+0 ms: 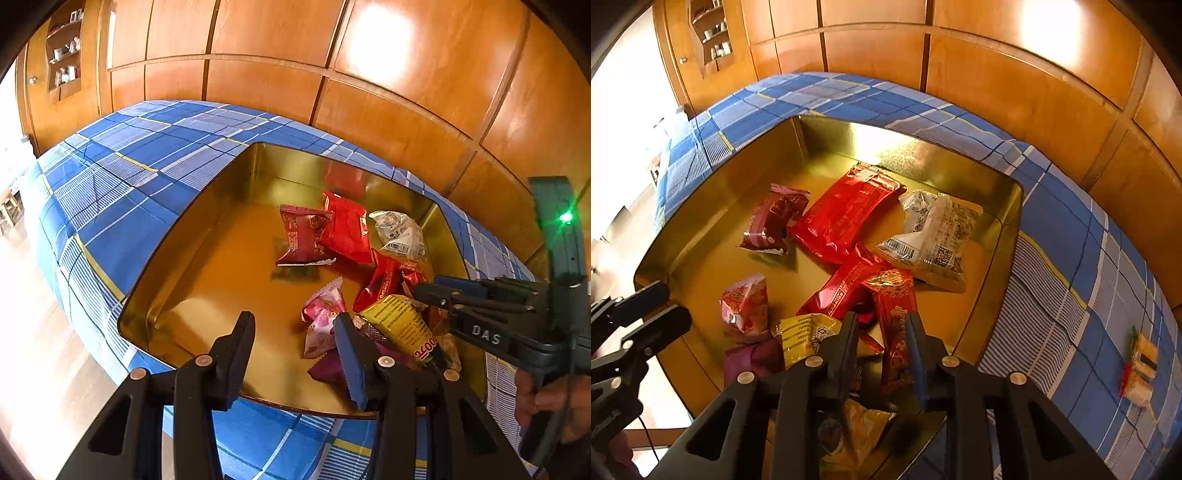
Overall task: Organize snacks
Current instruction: 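Lower the red candy packet into the tray and open the right gripper, then move both grippers back toward the two cracker packs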
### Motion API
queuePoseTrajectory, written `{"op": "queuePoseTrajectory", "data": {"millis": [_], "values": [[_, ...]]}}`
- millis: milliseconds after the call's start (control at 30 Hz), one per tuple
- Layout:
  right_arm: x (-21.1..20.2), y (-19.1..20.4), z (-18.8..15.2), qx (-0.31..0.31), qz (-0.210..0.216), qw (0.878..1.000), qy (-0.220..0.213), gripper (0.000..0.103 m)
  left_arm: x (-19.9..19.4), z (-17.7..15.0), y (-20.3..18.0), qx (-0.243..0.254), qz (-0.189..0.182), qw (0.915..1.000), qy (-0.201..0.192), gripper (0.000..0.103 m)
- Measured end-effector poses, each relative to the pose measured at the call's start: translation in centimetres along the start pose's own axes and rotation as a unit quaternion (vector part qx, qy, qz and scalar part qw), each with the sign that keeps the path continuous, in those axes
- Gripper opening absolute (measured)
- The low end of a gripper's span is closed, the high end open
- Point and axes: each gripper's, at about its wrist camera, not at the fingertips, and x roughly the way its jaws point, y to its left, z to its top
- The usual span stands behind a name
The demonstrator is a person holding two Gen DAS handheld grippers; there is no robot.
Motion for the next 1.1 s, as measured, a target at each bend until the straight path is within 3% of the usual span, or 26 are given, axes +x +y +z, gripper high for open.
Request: {"op": "queuePoseTrajectory", "data": {"millis": [167,367,600,933,1100], "values": [[-1.1,0.2,-0.4,0.004,0.013,1.000,-0.020,0.026,-0.2,-0.1,-0.2,0.001,0.004,1.0000,-0.002,0.046],[-0.5,1.4,-0.9,-0.015,0.016,1.000,-0.003,0.025,-0.5,-0.2,-0.4,0.008,0.007,0.9999,-0.003,0.046],[-2.9,0.4,-1.3,0.017,0.039,0.998,-0.039,0.026,-1.0,-0.3,-0.7,0.013,0.007,0.9999,-0.007,0.046],[-7.5,-3.8,-4.2,0.071,0.037,0.993,-0.084,0.029,-2.2,-0.4,-2.7,0.047,0.002,0.9987,-0.020,0.048],[-8.8,-6.7,-6.4,0.080,0.006,0.993,-0.084,0.029,-2.5,-0.6,-4.3,0.076,0.000,0.9969,-0.022,0.048]]}}
